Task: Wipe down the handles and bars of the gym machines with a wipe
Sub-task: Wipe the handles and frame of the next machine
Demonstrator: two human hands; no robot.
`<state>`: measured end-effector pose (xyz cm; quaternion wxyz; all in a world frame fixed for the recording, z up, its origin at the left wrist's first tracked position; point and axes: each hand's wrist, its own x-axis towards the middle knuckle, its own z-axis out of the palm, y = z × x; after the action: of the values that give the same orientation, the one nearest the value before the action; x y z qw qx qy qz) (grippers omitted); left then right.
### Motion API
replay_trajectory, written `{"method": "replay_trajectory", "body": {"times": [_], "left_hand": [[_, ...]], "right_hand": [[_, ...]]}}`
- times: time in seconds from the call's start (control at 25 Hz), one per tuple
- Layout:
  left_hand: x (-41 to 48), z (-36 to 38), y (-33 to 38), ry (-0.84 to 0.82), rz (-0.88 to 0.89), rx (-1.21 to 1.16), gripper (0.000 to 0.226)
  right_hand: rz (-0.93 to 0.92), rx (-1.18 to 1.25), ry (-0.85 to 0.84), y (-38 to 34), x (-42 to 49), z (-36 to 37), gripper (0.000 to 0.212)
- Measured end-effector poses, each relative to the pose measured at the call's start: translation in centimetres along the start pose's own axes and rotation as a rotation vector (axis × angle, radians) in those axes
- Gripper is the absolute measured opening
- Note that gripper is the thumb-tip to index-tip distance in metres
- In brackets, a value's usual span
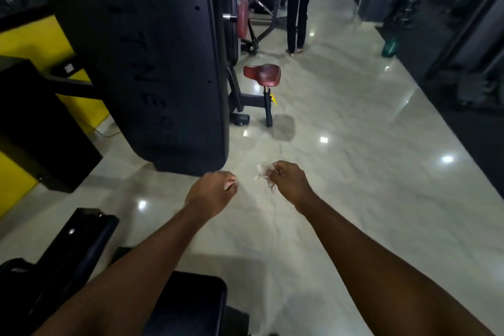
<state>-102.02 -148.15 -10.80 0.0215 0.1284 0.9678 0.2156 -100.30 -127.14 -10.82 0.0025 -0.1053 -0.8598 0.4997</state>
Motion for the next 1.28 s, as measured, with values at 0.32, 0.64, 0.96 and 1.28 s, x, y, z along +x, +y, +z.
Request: {"method": "replay_trajectory", "body": {"times": [0.32, 0.64, 0.96, 1.28], "left_hand": [[23.2, 2.2, 5.1, 0.016, -0.112, -0.086, 0.025], [47.2, 1.2, 7.8, 0.096, -0.164, -0.145, 0.028], [70.3, 1.4, 7.2, 0.199, -0.328, -0.081, 0.031], [86.6, -1.9, -1.6, 0.369, -0.601, -0.142, 0.028]], "right_hand": [[-0.014, 0.059, -0.083, 0.7, 23.6, -8.2, 0.018], [-0.056, 0.121, -0.108, -2.2, 49.9, -13.2, 0.013], [-0.268, 0.035, -0.333, -5.4, 77.9, -12.9, 0.022], [-0.397, -0.023, -0.537, -14.2, 98.1, -2.7, 0.016]]}}
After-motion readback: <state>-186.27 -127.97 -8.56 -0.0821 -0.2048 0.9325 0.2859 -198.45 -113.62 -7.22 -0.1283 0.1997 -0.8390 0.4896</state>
